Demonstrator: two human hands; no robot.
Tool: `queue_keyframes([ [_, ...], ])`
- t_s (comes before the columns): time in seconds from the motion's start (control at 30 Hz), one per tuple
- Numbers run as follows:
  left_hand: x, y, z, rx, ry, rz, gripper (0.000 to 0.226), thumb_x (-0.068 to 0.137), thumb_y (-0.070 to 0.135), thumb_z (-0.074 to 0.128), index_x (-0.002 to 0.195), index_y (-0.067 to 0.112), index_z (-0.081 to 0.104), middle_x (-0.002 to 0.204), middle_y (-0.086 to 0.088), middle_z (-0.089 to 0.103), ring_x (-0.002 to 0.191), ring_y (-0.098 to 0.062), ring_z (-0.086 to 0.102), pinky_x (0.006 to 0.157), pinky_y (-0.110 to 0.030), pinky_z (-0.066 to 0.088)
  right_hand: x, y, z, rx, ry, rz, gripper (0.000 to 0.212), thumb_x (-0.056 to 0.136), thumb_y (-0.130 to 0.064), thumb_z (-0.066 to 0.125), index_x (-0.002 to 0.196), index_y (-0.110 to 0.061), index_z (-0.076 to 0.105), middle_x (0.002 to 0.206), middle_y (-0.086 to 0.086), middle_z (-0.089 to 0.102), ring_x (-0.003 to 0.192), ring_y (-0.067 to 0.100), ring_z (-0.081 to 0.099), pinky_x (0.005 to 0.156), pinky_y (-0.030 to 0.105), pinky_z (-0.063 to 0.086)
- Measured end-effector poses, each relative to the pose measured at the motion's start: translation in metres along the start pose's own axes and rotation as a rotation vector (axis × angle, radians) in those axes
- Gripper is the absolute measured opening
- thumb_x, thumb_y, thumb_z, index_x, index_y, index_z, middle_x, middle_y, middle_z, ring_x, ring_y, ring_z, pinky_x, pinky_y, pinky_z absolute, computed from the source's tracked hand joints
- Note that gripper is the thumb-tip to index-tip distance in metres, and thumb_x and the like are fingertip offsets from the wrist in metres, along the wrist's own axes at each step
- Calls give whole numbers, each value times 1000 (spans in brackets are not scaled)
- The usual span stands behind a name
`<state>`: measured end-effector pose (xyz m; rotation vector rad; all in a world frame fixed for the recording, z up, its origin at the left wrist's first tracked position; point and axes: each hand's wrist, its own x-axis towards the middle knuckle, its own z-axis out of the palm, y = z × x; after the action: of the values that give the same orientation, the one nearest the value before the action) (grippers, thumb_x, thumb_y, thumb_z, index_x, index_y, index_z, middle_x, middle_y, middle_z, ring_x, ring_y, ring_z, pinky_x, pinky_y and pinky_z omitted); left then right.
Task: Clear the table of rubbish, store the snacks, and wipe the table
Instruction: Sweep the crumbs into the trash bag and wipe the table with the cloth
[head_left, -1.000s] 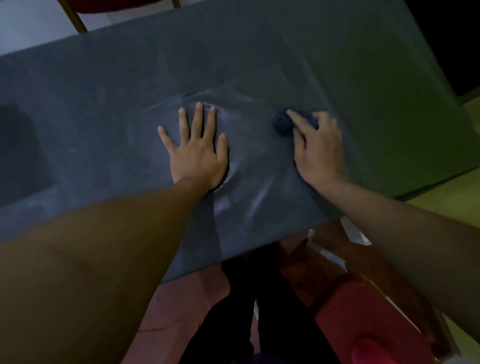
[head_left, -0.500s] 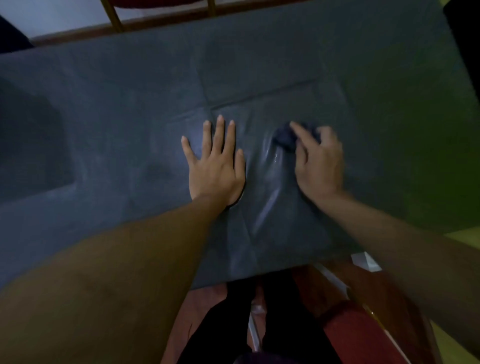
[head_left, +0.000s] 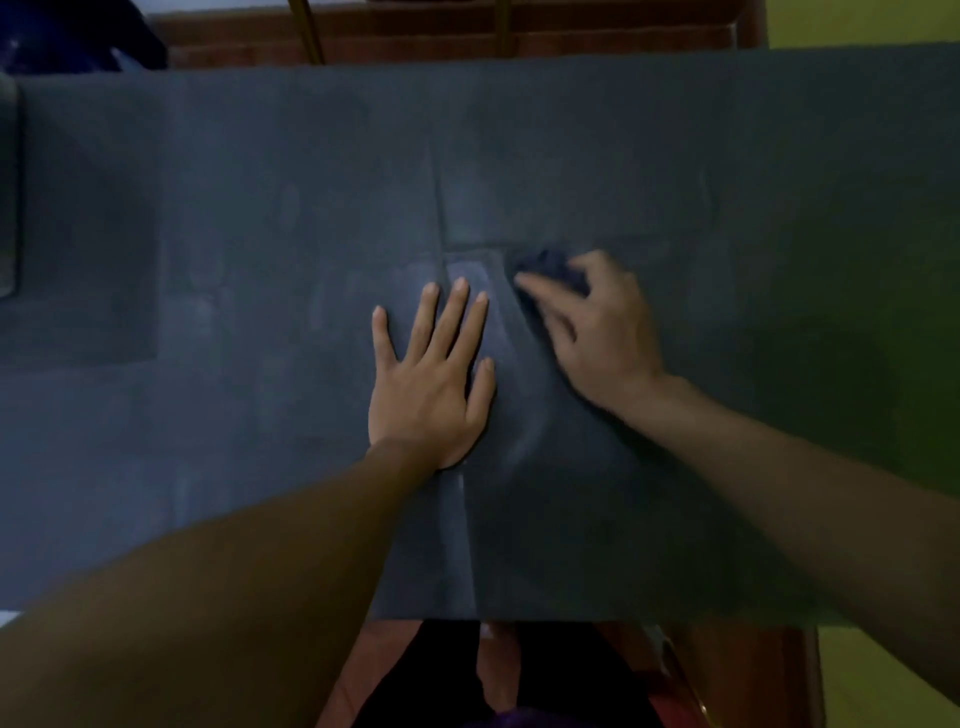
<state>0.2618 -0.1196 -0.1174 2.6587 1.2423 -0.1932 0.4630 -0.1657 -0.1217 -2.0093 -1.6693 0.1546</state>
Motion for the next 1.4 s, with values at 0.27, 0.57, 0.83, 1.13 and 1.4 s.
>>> queue_keyframes([
  [0.27, 3, -1, -4, 5, -35, -12, 63, 102, 48, 22, 159, 26, 4, 166, 5, 0, 153, -18, -7, 118, -62, 0, 109, 51, 3, -113, 65, 165, 37, 99, -34, 44, 130, -37, 64, 111, 14, 53, 93, 37, 53, 83, 44, 45],
  [0.57, 5, -2, -7, 11, -81, -7, 64, 102, 50, 22, 159, 26, 3, 166, 5, -3, 153, -19, -8, 118, -63, 2, 137, 38, 15, -82, -137, -289, 35, 101, -36, 45, 128, -32, 66, 105, 17, 57, 89, 37, 55, 75, 44, 42],
  [0.83, 4, -4, -9, 16, -95, -11, 64, 102, 51, 21, 159, 26, 3, 166, 4, -3, 153, -19, -7, 119, -62, 1, 167, 14, 36, -16, -53, 6, 35, 97, -28, 49, 127, -32, 66, 116, 12, 54, 101, 33, 55, 87, 41, 45],
  [1.13, 4, -6, -9, 28, -98, -13, 64, 102, 50, 22, 159, 26, 4, 166, 4, -1, 153, -19, -6, 119, -62, 2, 197, 60, 17, -98, 19, 140, 36, 100, -29, 46, 133, -33, 60, 126, 14, 51, 111, 36, 51, 90, 36, 40],
  [1.4, 5, -4, -6, 27, -58, -11, 64, 102, 48, 24, 159, 26, 4, 166, 4, 1, 153, -18, -5, 119, -61, 3, 100, 55, -11, -35, -229, -273, 34, 98, -25, 55, 130, -30, 65, 107, 13, 54, 87, 31, 53, 77, 41, 47],
])
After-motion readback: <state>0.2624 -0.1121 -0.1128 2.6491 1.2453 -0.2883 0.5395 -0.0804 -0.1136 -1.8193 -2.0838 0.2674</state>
